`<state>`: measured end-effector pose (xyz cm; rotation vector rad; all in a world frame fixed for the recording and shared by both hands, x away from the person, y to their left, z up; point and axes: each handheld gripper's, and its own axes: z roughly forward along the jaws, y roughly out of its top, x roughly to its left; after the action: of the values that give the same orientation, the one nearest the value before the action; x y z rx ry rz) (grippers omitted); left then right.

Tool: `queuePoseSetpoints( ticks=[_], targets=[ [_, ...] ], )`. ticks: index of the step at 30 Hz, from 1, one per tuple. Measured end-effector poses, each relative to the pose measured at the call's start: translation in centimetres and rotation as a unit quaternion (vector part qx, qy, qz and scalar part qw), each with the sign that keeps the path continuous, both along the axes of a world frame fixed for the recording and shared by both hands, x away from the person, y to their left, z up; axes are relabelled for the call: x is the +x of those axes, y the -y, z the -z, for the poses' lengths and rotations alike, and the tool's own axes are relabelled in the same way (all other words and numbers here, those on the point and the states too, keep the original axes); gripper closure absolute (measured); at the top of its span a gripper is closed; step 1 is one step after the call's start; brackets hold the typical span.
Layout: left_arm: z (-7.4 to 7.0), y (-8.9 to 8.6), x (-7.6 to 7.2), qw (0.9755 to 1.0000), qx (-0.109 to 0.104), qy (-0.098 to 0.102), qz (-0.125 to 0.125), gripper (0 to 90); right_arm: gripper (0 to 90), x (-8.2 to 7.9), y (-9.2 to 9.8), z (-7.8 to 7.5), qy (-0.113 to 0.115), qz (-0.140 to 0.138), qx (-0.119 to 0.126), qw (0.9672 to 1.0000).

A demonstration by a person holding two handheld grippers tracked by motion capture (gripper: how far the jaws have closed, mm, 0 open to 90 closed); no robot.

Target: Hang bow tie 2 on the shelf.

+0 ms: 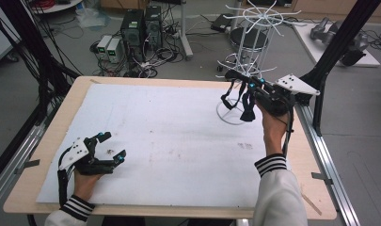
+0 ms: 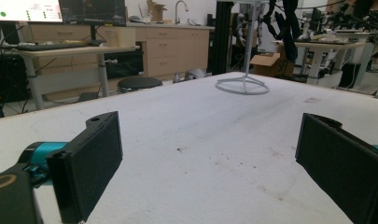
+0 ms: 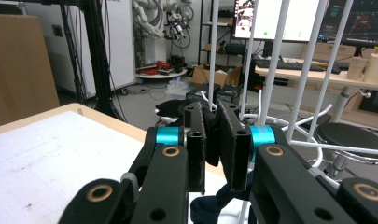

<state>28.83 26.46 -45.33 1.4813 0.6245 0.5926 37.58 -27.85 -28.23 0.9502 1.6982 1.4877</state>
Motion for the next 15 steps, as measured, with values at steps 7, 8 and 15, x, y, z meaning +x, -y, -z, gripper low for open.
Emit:
queuePoseSetpoints(
  ticks=[7,8,15],
  targets=[
    [0.00,0.02,-0.02,1.0000,0.001,0.000,0.000,7.7,77.4,-0.01,-0.26,0.03,-0.003,0.002,-0.019,0.9998],
    [0.00,0.02,-0.03,1.0000,0.001,0.000,0.000,7.7,75.9,-0.04,-0.32,0.02,-0.003,0.004,-0.024,0.9997],
    [0.00,0.04,-0.05,1.0000,0.004,0.001,0.000,7.7,60.5,-0.28,-0.65,-0.05,-0.010,0.012,-0.042,0.9990]
  ],
)
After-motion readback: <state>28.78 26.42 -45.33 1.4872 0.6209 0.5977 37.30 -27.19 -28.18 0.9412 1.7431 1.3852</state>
